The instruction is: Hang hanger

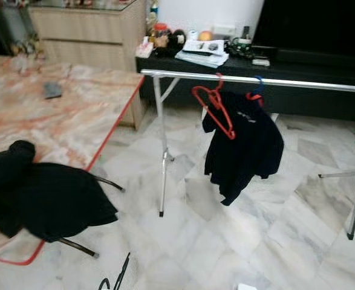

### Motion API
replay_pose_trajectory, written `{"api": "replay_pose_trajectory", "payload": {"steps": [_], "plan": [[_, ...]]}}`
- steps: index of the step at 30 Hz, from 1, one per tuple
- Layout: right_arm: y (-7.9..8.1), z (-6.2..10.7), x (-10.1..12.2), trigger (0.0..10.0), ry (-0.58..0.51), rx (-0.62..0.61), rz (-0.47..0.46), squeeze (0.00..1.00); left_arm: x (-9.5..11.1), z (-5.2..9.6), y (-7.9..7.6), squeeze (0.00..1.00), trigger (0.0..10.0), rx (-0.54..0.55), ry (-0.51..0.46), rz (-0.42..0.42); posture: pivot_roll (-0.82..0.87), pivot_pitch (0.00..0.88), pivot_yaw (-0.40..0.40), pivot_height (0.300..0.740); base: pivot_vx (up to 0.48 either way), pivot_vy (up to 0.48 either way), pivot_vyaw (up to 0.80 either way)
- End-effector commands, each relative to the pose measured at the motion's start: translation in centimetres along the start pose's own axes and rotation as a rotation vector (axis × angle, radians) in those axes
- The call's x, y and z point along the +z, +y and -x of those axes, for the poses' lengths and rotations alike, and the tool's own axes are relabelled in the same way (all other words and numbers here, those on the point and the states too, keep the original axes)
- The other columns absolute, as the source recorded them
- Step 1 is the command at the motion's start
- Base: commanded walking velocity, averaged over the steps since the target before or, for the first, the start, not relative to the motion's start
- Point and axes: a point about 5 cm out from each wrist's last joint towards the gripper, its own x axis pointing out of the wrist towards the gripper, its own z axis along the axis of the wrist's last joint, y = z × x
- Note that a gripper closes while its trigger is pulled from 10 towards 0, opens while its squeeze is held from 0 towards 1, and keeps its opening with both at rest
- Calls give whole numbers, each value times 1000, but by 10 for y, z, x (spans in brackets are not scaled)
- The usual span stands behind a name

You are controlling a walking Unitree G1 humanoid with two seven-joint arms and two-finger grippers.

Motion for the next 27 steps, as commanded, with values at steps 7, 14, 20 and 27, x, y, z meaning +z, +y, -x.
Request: {"api": "replay_pose_trajectory", "payload": {"steps": [7,14,20,27], "plan": [[8,0,0,10000,2,13,-10,0,-31,9,-15,0,10000,-66,121,-2,-25,114,-33,740,0,-316,0],[7,0,1,10000,11,13,-14,0,-30,9,-15,0,10000,-70,119,-7,-26,96,-35,740,0,-317,-451],[8,0,3,10000,0,22,-10,0,-30,9,-15,0,10000,-73,119,-12,-23,88,-37,740,0,-317,-109],[8,0,2,10000,-1,24,-7,0,-31,8,-14,0,10000,-73,120,-13,-21,81,-38,740,0,-270,0]]}}
